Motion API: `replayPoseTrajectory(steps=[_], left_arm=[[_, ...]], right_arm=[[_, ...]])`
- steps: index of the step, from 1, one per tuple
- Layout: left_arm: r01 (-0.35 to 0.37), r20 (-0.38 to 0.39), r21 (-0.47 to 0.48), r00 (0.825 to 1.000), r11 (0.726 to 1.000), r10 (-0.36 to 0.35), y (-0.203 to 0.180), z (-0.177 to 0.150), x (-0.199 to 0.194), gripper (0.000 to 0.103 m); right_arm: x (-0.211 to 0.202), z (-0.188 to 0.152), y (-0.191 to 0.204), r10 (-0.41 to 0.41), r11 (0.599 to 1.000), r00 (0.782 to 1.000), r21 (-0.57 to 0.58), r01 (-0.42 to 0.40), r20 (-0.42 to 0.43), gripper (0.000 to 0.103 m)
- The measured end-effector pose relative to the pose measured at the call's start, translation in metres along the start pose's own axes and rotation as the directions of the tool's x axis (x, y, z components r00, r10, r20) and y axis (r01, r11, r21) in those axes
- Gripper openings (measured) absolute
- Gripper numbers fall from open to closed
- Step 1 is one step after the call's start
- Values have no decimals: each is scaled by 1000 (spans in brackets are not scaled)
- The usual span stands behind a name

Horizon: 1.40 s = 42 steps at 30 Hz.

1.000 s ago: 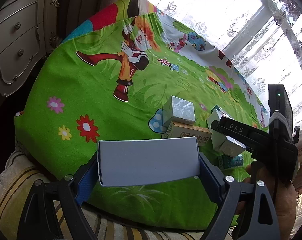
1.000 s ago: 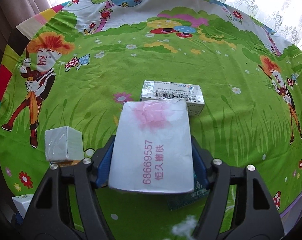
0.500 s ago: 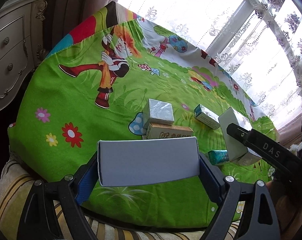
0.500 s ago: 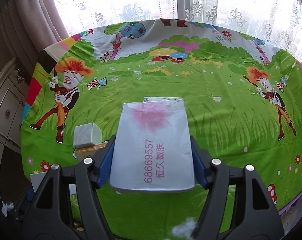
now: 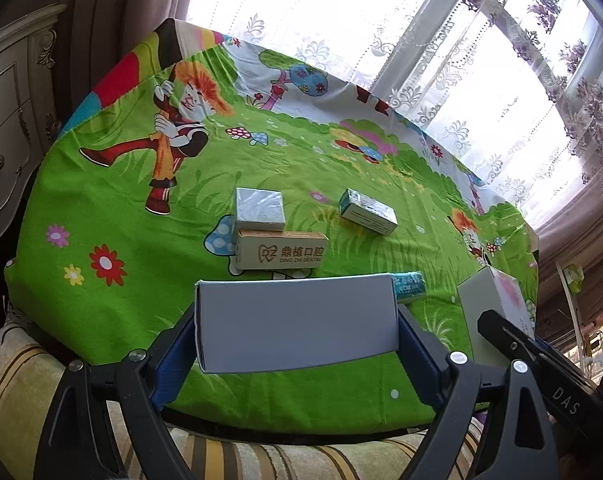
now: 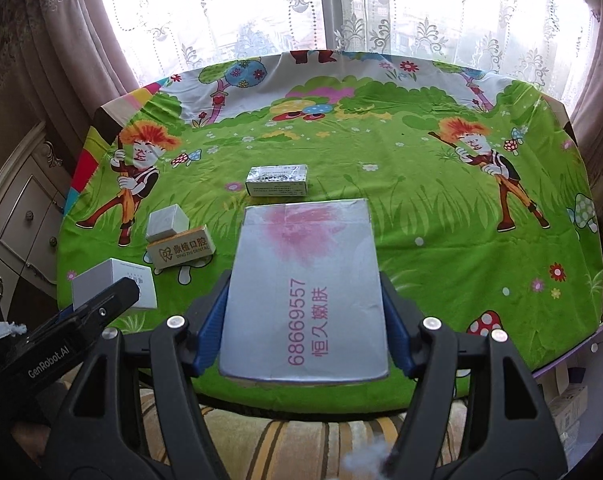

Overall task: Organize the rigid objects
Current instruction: 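Carry the long white box and pink-printed box over the purple box with both tools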

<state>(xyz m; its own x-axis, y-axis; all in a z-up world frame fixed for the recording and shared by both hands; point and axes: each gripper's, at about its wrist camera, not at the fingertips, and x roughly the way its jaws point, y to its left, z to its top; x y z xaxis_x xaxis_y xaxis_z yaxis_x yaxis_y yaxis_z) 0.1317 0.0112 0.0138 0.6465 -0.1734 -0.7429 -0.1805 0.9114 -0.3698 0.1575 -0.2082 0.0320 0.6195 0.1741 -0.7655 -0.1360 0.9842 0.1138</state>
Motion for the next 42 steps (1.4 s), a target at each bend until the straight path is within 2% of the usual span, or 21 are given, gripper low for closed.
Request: replayPoseTrajectory(steps=[10, 17, 26, 31, 37, 42], left_arm=[[70, -52, 116, 997, 991, -65, -51, -27, -11, 90], [128, -102, 205, 989, 970, -109, -92, -51, -17, 90], [197, -165, 318, 975, 927, -150, -143, -80, -20, 91], [241, -213, 387, 962, 890, -168, -173, -99, -21, 90], [307, -275, 471, 942, 827, -193, -213, -125, -21, 91], [324, -291, 494, 936, 807, -197, -233, -134, -20, 90]], right_arm=[[-38, -28, -47, -7, 998, 1000, 60, 6, 14, 71], [-65, -50, -94, -39, 993, 999, 111, 37, 15, 71], [-95, -88, -180, -135, 963, 991, 234, 134, -9, 71], [-105, -110, -219, -168, 942, 985, 290, 170, -32, 71], [-114, -130, -241, -171, 935, 984, 306, 179, -52, 71], [-105, -154, -238, -132, 952, 986, 265, 155, -106, 71]])
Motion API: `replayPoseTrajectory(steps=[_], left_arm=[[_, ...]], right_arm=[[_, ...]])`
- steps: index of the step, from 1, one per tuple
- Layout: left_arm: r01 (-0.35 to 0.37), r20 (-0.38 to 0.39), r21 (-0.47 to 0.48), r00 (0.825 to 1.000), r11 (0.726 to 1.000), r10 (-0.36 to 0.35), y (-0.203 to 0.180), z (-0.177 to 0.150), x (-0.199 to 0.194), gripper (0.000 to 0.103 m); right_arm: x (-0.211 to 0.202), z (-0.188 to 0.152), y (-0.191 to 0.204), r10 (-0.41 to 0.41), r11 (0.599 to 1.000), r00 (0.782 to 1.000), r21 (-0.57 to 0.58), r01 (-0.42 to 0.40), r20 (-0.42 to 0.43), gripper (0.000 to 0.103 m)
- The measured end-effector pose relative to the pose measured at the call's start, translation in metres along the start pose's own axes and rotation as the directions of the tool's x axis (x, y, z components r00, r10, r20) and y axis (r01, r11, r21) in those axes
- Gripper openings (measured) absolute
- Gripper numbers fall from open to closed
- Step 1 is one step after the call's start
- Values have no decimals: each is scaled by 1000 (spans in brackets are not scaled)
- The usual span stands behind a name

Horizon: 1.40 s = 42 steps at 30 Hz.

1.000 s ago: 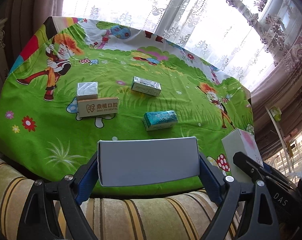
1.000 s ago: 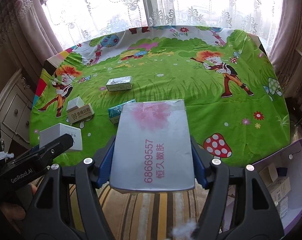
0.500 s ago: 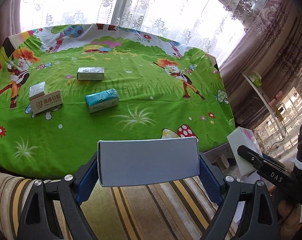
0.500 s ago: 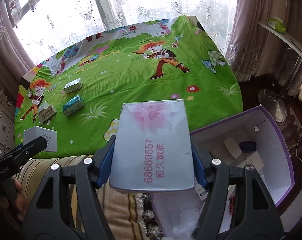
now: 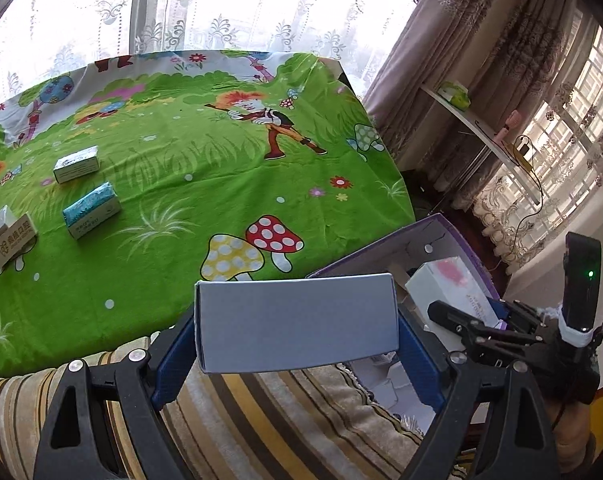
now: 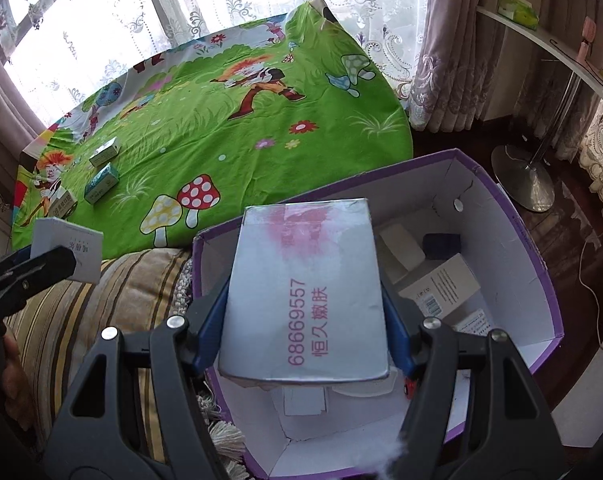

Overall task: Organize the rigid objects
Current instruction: 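Carry the long white box and pink-printed box over the purple box with both tools, then open the right tool to drop the pink-printed box while the left tool drops the long white box, then move both open tools back over the boxes on the bed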

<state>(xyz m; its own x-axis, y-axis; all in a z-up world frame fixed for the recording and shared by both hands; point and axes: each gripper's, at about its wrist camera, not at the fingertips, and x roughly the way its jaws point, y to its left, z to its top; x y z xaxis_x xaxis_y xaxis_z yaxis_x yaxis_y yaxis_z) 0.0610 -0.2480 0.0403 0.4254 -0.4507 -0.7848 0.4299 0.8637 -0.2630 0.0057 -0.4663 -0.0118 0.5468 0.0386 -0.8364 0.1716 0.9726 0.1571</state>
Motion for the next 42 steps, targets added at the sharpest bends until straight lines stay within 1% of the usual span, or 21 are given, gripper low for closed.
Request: replayPoseTrajectory(steps=[4, 6, 7, 8, 9, 10, 11, 14, 17, 21, 25, 28, 32, 37, 42], left_arm=[[4, -8, 21, 1000, 1000, -4, -12, 3, 6, 90], [8, -14, 29, 1000, 1000, -8, -18, 3, 8, 91], [11, -17, 33, 1000, 999, -11, -21, 4, 10, 90], [14, -20, 39, 1000, 999, -13, -24, 4, 11, 91], [16, -22, 45, 1000, 999, -15, -26, 5, 12, 90], [18, -22, 50, 1000, 999, -17, -29, 5, 13, 90], [21, -22, 53, 1000, 998, -20, -31, 6, 14, 91], [39, -25, 62, 999, 997, -38, -37, 9, 16, 91], [73, -40, 70, 997, 995, -71, -44, 10, 21, 91], [133, -47, 89, 990, 987, -130, -54, 9, 24, 92], [168, -46, 109, 985, 980, -164, -61, 8, 23, 95], [177, -34, 109, 984, 978, -175, -61, 9, 21, 99], [176, -26, 105, 984, 979, -175, -59, 9, 20, 100], [169, -21, 82, 986, 982, -168, -50, 10, 18, 100], [175, -11, 58, 985, 983, -175, -37, 12, 13, 100]], right_arm=[[15, -20, 4, 41, 999, 997, -33, -43, -62, 71], [25, -28, 7, 82, 995, 990, -47, -87, -112, 71], [31, -31, 11, 102, 992, 985, -57, -111, -141, 74], [33, -34, 12, 116, 990, 982, -61, -127, -151, 78], [34, -36, 12, 122, 990, 981, -57, -132, -151, 80], [33, -37, 11, 126, 989, 981, -52, -135, -150, 83], [32, -38, 10, 125, 990, 981, -48, -134, -147, 85], [24, -33, 0, 101, 994, 987, -27, -105, -124, 85], [13, -28, -14, 83, 997, 993, 7, -82, -86, 85], [-1, -20, -34, 8, 999, 999, 45, -7, -31, 85], [-11, -15, -54, -10, 994, 1000, 110, 10, 6, 85], [-15, -14, -60, -20, 992, 1000, 128, 18, 19, 85], [-15, -14, -60, -19, 992, 1000, 125, 17, 17, 85], [-15, -13, -46, -19, 997, 1000, 75, 18, 23, 85], [-16, -9, -30, 19, 999, 999, 47, -20, 30, 85]])
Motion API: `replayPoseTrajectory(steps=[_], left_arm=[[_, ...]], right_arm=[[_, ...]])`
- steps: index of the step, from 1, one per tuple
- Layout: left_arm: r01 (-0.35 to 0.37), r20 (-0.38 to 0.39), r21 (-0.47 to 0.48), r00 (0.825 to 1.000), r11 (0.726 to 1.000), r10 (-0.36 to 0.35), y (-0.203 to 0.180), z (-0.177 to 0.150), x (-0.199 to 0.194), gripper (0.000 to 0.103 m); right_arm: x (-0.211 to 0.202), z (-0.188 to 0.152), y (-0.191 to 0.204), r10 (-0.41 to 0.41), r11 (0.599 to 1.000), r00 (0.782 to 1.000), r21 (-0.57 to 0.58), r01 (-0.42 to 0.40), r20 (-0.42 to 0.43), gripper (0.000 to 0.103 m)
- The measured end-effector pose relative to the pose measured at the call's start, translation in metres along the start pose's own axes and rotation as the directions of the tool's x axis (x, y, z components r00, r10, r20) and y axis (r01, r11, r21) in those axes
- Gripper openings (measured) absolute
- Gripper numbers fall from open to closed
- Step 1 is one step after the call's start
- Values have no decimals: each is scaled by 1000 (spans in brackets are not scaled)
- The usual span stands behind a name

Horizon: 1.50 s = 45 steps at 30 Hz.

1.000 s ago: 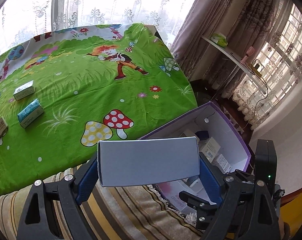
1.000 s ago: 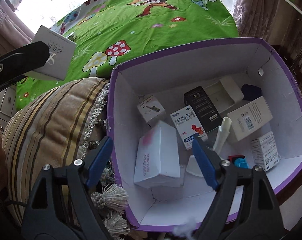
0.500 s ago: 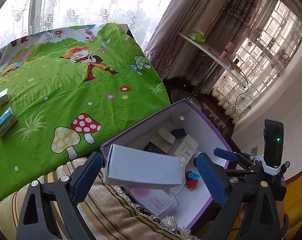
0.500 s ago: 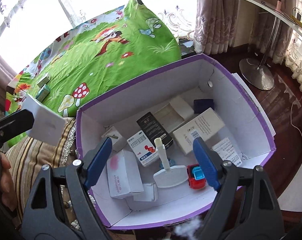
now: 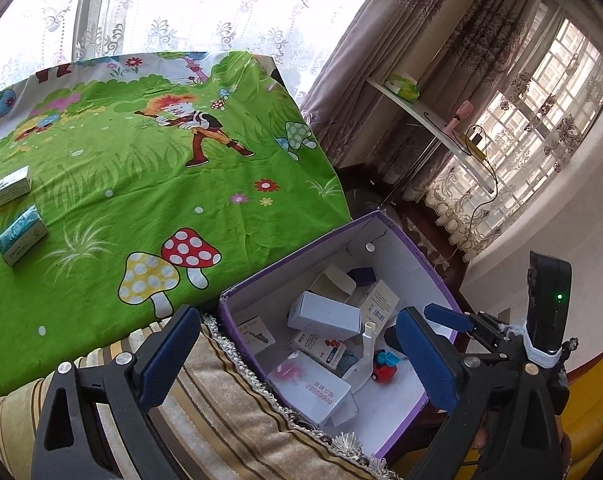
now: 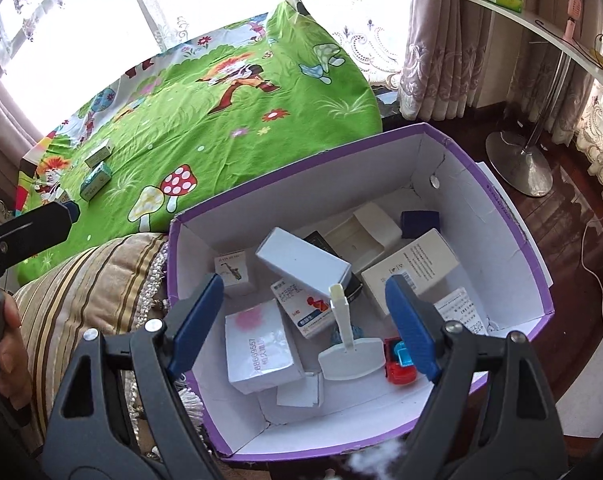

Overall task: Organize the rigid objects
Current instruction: 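Move both open tools back over the boxes on the bed, then grasp the DING ZHI DENTAL box with the left tool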

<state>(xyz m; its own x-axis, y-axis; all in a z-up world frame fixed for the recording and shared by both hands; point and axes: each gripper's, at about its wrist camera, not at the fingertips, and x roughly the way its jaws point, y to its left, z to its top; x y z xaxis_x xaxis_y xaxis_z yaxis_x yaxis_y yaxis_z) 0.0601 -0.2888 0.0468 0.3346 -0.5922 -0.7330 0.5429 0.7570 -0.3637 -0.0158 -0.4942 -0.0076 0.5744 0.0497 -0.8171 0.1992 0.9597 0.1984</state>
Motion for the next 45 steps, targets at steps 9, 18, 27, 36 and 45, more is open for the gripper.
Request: replayPoseTrajectory(steps=[9, 18, 27, 36, 45], left_arm=[[-49, 54, -27, 997, 998, 51, 35, 7, -25, 99], [-153, 72, -162, 983, 975, 167, 101, 10, -49, 99], [-258, 78, -330, 951, 908, 298, 176, 12, -77, 99], [-328, 37, -488, 918, 809, 395, 248, 5, -95, 100], [-359, -19, -624, 895, 694, 445, 305, 3, -106, 101]], right_arm=[[-2, 15, 32, 48, 998, 999, -41, -48, 14, 85], [1, 36, 78, 79, 988, 997, -134, -76, 15, 85], [16, 55, 129, 124, 968, 992, -220, -123, -7, 85], [33, 71, 170, 153, 953, 988, -261, -156, -31, 85], [57, 86, 226, 184, 921, 981, -337, -194, -61, 85]])
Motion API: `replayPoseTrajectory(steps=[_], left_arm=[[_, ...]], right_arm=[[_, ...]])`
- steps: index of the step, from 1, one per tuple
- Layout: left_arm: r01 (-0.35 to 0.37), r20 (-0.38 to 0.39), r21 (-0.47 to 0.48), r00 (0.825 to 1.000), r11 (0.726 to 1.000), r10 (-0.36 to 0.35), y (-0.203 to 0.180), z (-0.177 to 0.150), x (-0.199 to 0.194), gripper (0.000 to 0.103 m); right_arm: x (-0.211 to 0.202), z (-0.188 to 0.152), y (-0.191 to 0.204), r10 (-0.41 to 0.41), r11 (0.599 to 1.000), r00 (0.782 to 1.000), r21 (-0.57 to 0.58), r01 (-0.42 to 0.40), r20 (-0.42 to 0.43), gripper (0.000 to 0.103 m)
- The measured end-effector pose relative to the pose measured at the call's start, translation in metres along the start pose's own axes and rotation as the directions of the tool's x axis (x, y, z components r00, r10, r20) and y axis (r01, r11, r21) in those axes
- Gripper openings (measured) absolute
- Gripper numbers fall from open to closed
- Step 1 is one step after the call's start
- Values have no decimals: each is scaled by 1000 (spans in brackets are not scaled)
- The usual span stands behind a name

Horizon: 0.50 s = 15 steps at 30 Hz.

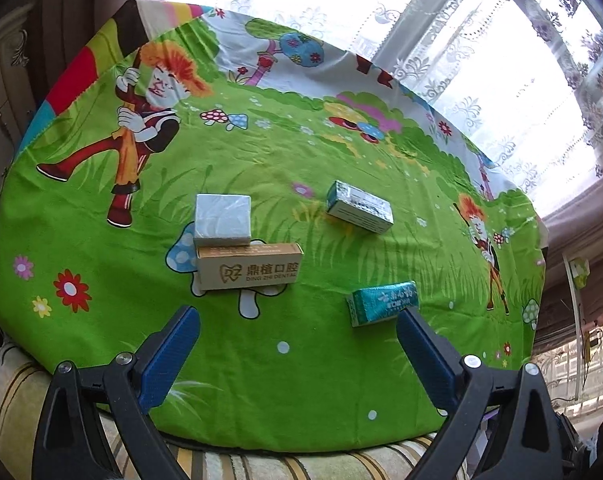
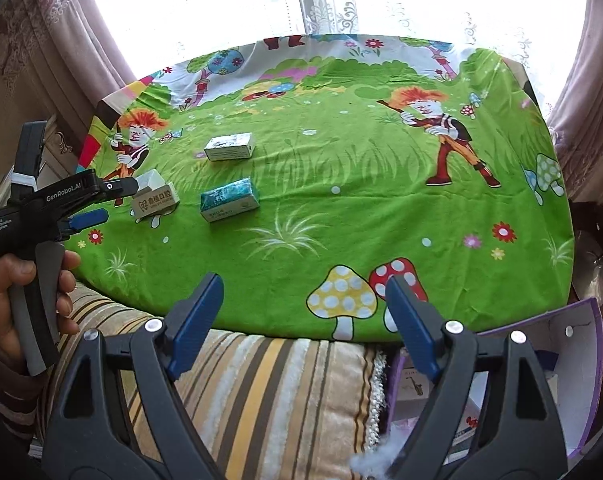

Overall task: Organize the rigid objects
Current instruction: 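Grasp the DING ZHI DENTAL box with the left tool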

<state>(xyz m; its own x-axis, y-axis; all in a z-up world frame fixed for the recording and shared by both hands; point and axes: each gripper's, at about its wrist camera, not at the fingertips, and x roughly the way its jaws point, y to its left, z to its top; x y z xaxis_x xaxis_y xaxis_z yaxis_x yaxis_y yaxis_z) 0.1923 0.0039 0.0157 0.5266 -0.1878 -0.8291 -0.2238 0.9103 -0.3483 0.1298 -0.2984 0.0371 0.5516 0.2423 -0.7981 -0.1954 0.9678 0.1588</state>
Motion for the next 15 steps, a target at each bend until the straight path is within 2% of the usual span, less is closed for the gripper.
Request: replayPoseTrajectory(steps=[5, 15], left_arm=[[-39, -19, -48, 999, 998, 38, 17, 15, 14, 103], [-108, -64, -64, 993, 992, 104, 22, 23, 45, 103]], right_arm=[[23, 19, 22, 8, 1000, 1000, -30, -8, -11, 86], [74, 37, 62, 1, 993, 997, -116, -9, -72, 87]])
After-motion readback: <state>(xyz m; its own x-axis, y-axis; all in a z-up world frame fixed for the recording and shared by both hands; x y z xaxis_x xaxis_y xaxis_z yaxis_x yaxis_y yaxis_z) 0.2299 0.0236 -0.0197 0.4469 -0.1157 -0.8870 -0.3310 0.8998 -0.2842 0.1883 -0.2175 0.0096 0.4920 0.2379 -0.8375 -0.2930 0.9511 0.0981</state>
